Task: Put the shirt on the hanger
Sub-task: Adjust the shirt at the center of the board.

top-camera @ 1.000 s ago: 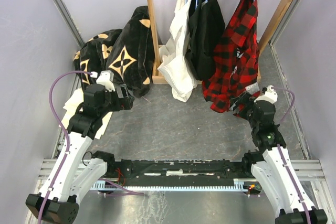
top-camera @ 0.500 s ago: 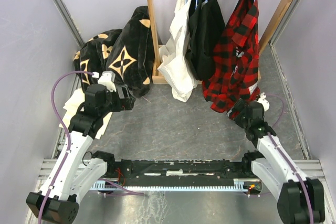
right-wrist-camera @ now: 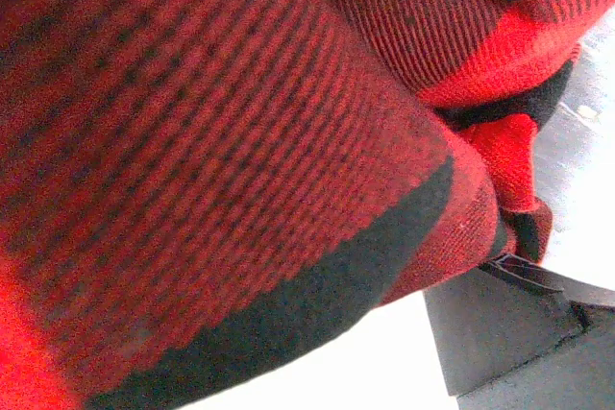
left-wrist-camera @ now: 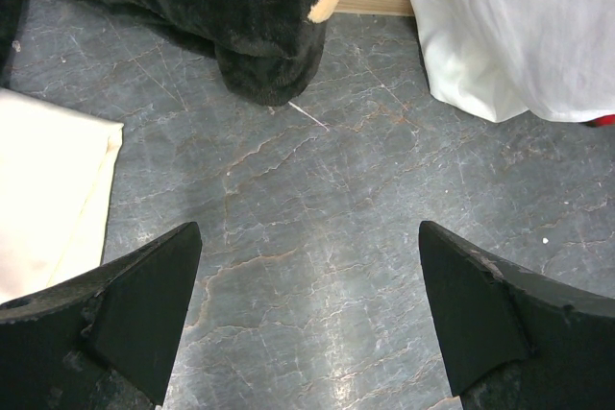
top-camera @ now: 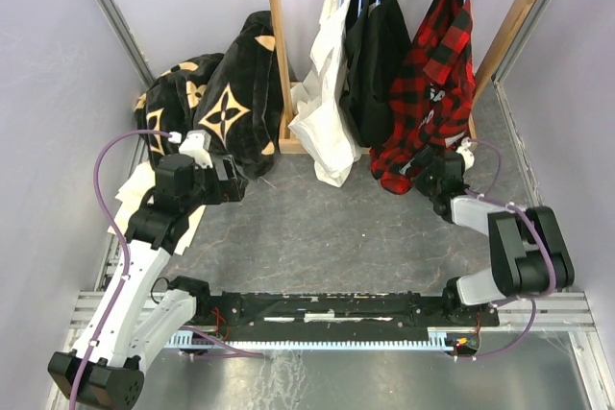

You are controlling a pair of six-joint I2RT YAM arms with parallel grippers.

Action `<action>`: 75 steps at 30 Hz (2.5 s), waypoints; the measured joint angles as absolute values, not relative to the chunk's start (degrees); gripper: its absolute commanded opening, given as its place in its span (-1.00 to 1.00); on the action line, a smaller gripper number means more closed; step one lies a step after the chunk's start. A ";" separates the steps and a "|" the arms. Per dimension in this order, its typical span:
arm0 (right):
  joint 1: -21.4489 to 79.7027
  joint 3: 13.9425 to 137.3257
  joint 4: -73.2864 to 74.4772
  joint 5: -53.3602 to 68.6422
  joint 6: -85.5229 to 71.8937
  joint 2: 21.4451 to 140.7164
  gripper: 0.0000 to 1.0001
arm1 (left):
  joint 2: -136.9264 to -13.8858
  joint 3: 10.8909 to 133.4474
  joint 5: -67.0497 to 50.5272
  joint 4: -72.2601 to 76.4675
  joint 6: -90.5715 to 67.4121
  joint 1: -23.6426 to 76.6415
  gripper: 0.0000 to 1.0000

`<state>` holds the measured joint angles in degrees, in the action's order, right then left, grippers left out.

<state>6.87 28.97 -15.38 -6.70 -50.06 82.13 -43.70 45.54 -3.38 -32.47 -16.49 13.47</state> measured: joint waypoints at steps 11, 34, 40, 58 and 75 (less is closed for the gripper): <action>7.86 33.78 -35.05 -5.50 -59.61 97.01 0.66 | -43.35 45.54 -3.20 -32.56 -16.51 13.47 0.99; 5.52 39.18 -41.32 -0.30 -62.74 103.57 -1.00 | -42.24 45.60 -3.14 -33.71 -16.51 13.47 0.99; 5.15 45.74 -42.52 0.58 -63.64 103.70 -1.00 | -42.09 45.98 -3.09 -34.22 -16.51 13.47 0.99; 5.13 62.89 -34.65 0.62 -59.53 106.45 -1.00 | -41.74 46.13 -3.05 -34.22 -16.51 13.47 0.99; 5.08 75.18 -21.85 -4.19 -45.63 115.00 -0.84 | -42.50 46.13 -2.85 -34.22 -16.49 13.47 0.99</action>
<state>5.08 75.18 -21.85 -4.19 -45.63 115.00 -42.50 46.13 -2.85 -34.22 -16.49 13.47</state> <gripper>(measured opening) 0.122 0.997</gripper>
